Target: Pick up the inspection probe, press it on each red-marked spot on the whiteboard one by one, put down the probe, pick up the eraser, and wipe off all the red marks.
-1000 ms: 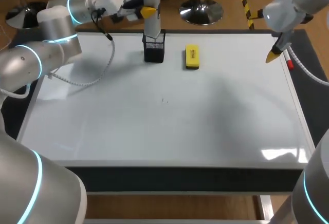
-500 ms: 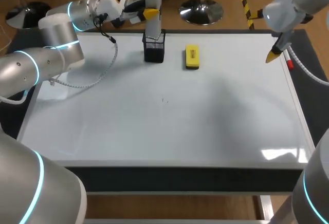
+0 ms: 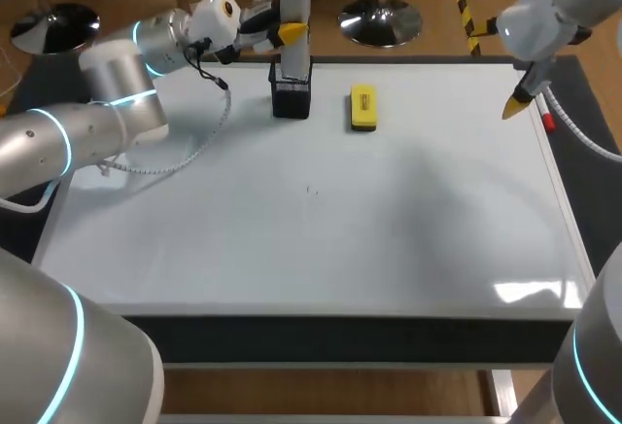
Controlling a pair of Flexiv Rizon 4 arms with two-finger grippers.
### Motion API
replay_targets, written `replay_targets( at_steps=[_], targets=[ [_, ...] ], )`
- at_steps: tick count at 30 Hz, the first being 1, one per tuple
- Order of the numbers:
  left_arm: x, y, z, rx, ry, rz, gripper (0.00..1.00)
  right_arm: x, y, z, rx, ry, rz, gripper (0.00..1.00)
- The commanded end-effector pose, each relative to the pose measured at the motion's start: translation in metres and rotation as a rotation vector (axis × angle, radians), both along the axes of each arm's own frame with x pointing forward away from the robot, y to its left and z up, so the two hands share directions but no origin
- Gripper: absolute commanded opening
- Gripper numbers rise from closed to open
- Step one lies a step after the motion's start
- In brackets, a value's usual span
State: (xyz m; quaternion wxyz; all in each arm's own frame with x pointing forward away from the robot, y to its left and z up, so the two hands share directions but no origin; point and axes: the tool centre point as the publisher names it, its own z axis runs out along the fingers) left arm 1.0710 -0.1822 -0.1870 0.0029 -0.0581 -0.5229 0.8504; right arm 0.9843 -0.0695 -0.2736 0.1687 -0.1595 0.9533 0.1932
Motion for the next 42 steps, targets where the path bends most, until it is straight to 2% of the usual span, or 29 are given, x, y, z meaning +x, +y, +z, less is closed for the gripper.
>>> replay_targets(
  at_steps=[1, 9, 25, 32, 42],
  targets=[
    [-0.005, 0.001, 0.000, -0.005, 0.070, 0.143, 0.00, 0.000, 0.000, 0.000, -0.003, 0.001, 0.001, 1.00],
    [-0.003, 0.004, 0.000, -0.015, 0.063, 0.156, 0.00, 0.000, 0.000, 0.000, -0.003, 0.001, 0.001, 1.00],
    [0.014, 0.006, -0.022, 0.004, 0.071, 0.174, 0.00, 0.000, 0.000, 0.000, -0.003, 0.001, 0.001, 1.00],
    [0.011, 0.005, -0.027, -0.017, 0.026, 0.114, 0.00, 0.000, 0.000, 0.000, -0.003, 0.001, 0.001, 1.00],
    [0.012, 0.006, -0.033, -0.037, -0.009, 0.086, 0.00, 0.000, 0.000, 0.000, -0.003, 0.001, 0.001, 1.00]
  ],
)
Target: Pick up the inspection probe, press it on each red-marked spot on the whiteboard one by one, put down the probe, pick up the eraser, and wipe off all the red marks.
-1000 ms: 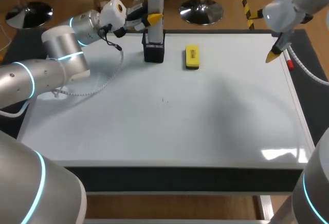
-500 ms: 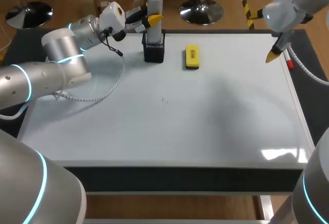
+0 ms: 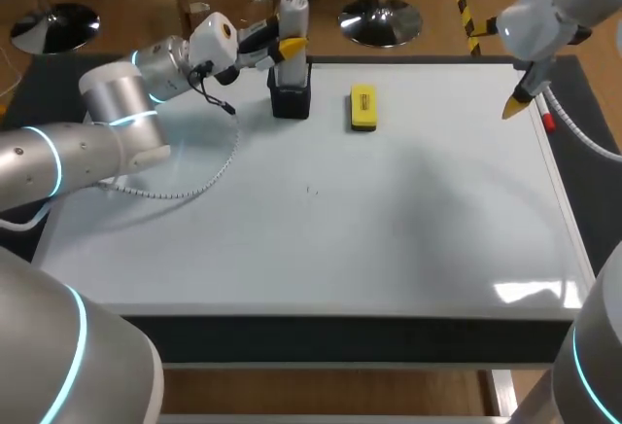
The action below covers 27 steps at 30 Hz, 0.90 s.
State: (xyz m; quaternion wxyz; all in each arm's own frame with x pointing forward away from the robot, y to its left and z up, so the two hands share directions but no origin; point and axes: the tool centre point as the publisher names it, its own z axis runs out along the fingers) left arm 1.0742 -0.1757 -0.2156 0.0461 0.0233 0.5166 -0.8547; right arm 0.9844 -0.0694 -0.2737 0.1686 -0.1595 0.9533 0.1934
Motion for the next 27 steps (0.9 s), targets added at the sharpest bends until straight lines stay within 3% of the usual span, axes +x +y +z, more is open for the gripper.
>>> replay_targets(
  at_steps=[1, 12, 27],
  targets=[
    [0.010, -0.002, -0.004, -0.015, -0.020, -0.033, 0.00, 0.000, 0.000, 0.000, -0.003, 0.001, 0.001, 1.00],
    [0.027, -0.007, -0.015, 0.007, -0.028, -0.061, 0.00, 0.000, 0.000, 0.000, -0.003, 0.001, 0.001, 1.00],
    [0.025, -0.006, -0.030, -0.001, -0.014, -0.078, 0.00, 0.000, 0.000, 0.000, -0.003, 0.001, 0.001, 1.00]
  ],
)
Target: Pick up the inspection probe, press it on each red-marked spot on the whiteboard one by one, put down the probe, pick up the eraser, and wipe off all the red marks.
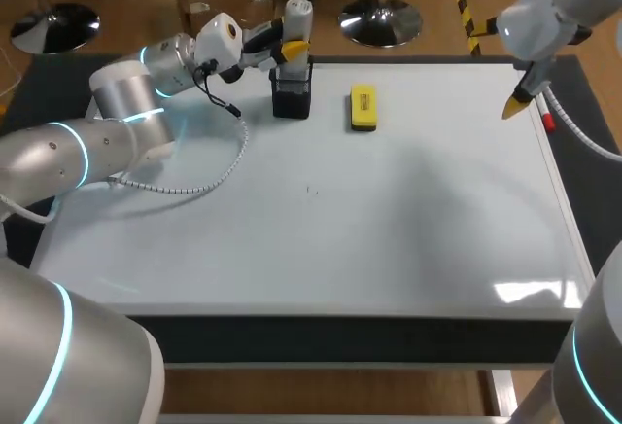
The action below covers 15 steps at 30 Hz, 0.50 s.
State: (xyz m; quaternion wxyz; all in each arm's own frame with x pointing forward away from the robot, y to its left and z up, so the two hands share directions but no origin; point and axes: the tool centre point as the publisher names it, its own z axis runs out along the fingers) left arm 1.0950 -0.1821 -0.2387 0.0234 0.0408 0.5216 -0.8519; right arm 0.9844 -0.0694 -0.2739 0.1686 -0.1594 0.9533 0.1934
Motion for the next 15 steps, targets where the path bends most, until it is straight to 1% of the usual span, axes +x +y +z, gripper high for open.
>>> replay_targets(
  at_steps=[1, 2, 4, 8, 10, 12, 13, 14, 15],
  targets=[
    [0.0052, 0.0010, -0.0085, -0.011, -0.008, -0.026, 0.00, -0.0001, -0.0004, 0.0005, -0.003, 0.001, 0.001, 1.00],
    [0.0059, 0.0010, -0.0093, -0.018, -0.011, -0.039, 0.00, -0.0001, -0.0004, 0.0005, -0.003, 0.001, 0.001, 1.00],
    [0.0060, -0.0001, -0.0107, -0.003, -0.003, -0.043, 0.00, -0.0001, -0.0004, 0.0005, -0.003, 0.001, 0.001, 1.00],
    [0.0057, -0.0013, -0.0114, 0.001, 0.007, -0.045, 0.00, -0.0001, -0.0004, 0.0005, -0.003, 0.001, 0.001, 1.00],
    [0.0049, -0.0023, -0.0106, 0.015, 0.007, -0.051, 0.41, -0.0001, -0.0004, 0.0005, -0.003, 0.001, 0.001, 1.00],
    [0.0044, -0.0028, -0.0100, 0.021, 0.007, -0.053, 0.45, -0.0001, -0.0004, 0.0005, -0.003, 0.001, 0.001, 1.00],
    [0.0044, -0.0032, -0.0095, 0.028, 0.007, -0.058, 0.66, -0.0001, -0.0004, 0.0005, -0.003, 0.001, 0.001, 1.00],
    [0.0042, -0.0040, -0.0091, 0.032, 0.008, -0.059, 0.98, -0.0001, -0.0004, 0.0005, -0.003, 0.001, 0.001, 1.00],
    [0.0039, -0.0047, -0.0085, 0.035, 0.007, -0.060, 1.00, -0.0001, -0.0004, 0.0005, -0.003, 0.001, 0.001, 1.00]
  ],
)
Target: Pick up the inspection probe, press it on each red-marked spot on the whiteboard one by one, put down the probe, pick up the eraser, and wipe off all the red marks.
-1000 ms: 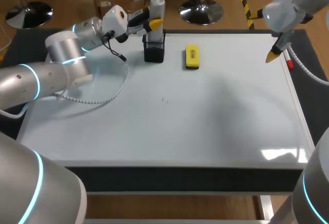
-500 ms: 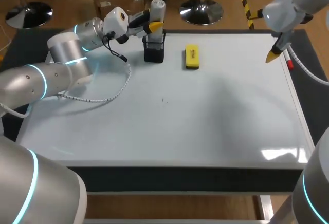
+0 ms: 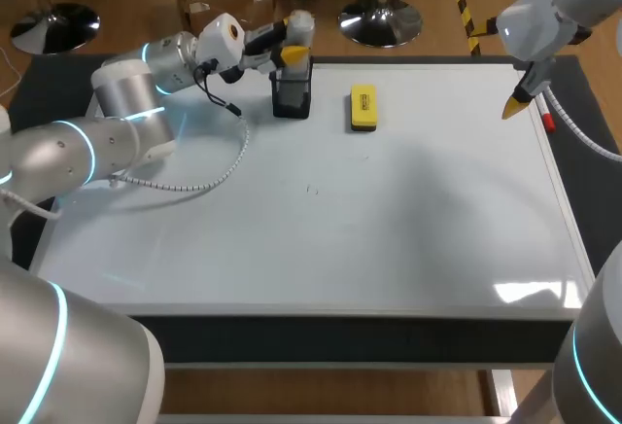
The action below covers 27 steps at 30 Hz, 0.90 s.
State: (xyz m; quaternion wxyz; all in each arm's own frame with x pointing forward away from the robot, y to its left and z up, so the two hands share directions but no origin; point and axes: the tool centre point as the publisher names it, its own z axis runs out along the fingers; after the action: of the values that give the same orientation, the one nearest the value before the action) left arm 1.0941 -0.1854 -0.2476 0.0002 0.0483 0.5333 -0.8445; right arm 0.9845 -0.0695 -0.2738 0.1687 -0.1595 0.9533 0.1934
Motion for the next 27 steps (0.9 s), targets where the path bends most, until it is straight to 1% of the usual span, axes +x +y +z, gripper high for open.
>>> replay_targets(
  at_steps=[1, 6, 9, 11, 13, 14, 15, 17, 18, 20, 21, 23, 24, 25, 27],
  targets=[
    [0.004, -0.002, 0.001, 0.007, -0.005, -0.015, 1.00, 0.000, 0.000, 0.000, -0.003, 0.001, 0.001, 1.00],
    [0.003, -0.003, 0.005, 0.039, -0.012, -0.016, 1.00, 0.000, 0.000, 0.000, -0.003, 0.001, 0.001, 1.00],
    [0.002, -0.004, 0.008, 0.081, -0.017, -0.010, 1.00, 0.000, 0.000, 0.000, -0.003, 0.001, 0.001, 1.00],
    [0.002, -0.004, 0.012, 0.128, -0.020, 0.001, 1.00, 0.000, 0.000, 0.000, -0.003, 0.001, 0.001, 1.00],
    [0.001, -0.004, 0.014, 0.158, -0.019, 0.002, 1.00, 0.000, 0.000, 0.000, -0.003, 0.001, 0.001, 1.00],
    [0.001, -0.004, 0.015, 0.191, -0.019, 0.009, 1.00, 0.000, 0.000, 0.000, -0.003, 0.001, 0.001, 1.00],
    [0.000, -0.004, 0.015, 0.203, -0.022, 0.006, 1.00, 0.000, 0.000, 0.000, -0.003, 0.001, 0.001, 1.00],
    [0.000, -0.003, 0.017, 0.269, -0.022, 0.026, 1.00, 0.000, 0.000, 0.000, -0.003, 0.001, 0.001, 1.00],
    [0.000, -0.004, 0.018, 0.276, -0.028, 0.021, 1.00, 0.000, 0.000, 0.000, -0.003, 0.001, 0.001, 1.00],
    [-0.001, -0.002, 0.019, 0.333, -0.031, 0.037, 1.00, 0.000, 0.000, 0.000, -0.003, 0.001, 0.001, 1.00],
    [-0.001, -0.002, 0.020, 0.349, -0.035, 0.035, 1.00, 0.000, 0.000, 0.000, -0.003, 0.001, 0.001, 1.00],
    [-0.001, 0.000, 0.021, 0.401, -0.040, 0.046, 1.00, 0.000, 0.000, 0.000, -0.003, 0.001, 0.001, 1.00],
    [-0.001, 0.000, 0.021, 0.414, -0.043, 0.045, 1.00, 0.000, 0.000, 0.000, -0.003, 0.001, 0.001, 1.00],
    [-0.002, 0.001, 0.022, 0.444, -0.044, 0.054, 1.00, 0.000, 0.000, 0.000, -0.003, 0.001, 0.001, 1.00],
    [-0.004, 0.003, 0.023, 0.467, -0.047, 0.058, 1.00, 0.000, 0.000, 0.000, -0.003, 0.001, 0.001, 1.00]
  ],
)
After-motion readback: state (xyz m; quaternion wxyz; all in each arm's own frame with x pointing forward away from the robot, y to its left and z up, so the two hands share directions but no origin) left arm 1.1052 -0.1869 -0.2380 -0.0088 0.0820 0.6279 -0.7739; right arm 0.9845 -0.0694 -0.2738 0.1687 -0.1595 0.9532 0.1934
